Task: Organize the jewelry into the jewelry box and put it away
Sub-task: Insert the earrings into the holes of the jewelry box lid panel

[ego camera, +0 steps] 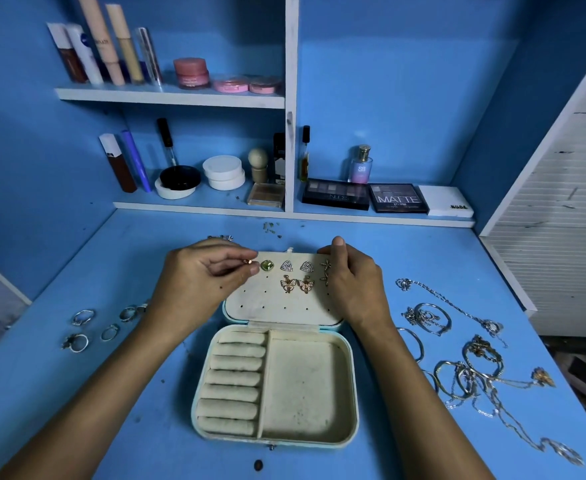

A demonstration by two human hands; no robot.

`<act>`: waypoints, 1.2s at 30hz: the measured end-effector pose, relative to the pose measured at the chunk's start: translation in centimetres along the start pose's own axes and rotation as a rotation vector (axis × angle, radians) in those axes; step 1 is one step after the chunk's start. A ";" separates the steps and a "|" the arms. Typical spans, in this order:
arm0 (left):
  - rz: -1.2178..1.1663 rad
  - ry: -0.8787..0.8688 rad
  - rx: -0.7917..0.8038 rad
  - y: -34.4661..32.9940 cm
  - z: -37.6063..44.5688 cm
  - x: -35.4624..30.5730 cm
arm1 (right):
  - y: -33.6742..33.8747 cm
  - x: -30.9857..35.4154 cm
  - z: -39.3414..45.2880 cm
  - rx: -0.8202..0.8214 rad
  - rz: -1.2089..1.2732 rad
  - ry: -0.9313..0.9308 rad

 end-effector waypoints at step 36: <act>0.319 -0.275 -0.015 -1.2 -1.4 0.1 | 0.0 -0.1 0.1 0.011 -0.010 0.012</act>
Point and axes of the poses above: each hand's wrist, its own z-axis towards the middle knuckle, its own y-axis out of the back of the hand, x = y × z, the point moved 2 cm from there along z, towards the middle knuckle, and after that the axes turned 4 degrees about -x, right-handed, at the moved point
